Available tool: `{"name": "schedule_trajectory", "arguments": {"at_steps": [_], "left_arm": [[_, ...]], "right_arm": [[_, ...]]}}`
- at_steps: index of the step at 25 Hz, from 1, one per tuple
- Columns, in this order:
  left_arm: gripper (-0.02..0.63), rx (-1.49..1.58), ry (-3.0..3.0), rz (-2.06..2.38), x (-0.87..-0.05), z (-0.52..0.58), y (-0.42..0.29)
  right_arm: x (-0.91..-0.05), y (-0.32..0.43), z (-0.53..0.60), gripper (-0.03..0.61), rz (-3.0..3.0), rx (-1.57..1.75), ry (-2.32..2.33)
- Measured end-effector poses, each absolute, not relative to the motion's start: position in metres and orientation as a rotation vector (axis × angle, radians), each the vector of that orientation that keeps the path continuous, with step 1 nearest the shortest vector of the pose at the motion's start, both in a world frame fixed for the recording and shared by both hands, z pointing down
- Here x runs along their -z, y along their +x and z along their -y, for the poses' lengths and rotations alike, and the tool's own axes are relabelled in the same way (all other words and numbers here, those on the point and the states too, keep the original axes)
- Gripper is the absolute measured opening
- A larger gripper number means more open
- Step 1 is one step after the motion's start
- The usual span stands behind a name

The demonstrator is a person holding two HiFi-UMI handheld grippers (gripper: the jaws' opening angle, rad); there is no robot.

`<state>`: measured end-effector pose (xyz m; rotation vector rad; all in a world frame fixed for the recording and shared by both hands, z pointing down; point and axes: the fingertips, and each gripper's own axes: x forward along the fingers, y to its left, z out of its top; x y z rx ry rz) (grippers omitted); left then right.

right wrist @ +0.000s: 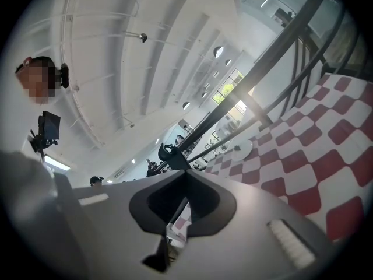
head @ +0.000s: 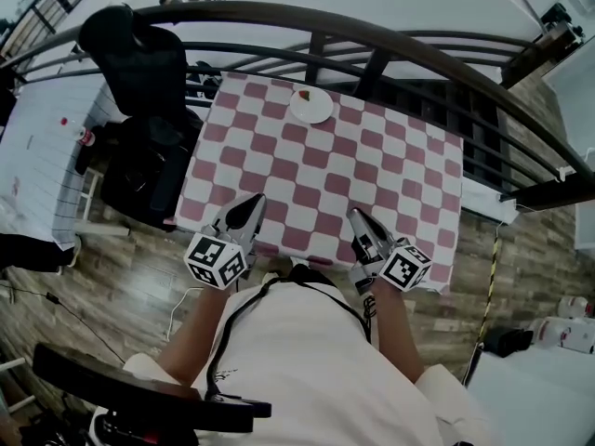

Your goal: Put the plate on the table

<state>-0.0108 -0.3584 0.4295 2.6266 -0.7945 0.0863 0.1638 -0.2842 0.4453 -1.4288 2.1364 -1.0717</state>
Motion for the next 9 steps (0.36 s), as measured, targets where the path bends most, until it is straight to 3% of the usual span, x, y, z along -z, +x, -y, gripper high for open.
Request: {"name": "schedule_trajectory", "arguments": {"at_steps": [9], "left_arm": [[0.006,-0.077,2.635,0.776,-0.4264,0.3474,-0.0113]], "right_arm": [[-0.4469,0.1580,0.2803,0.006,-2.135,1.072,-1.434]]}}
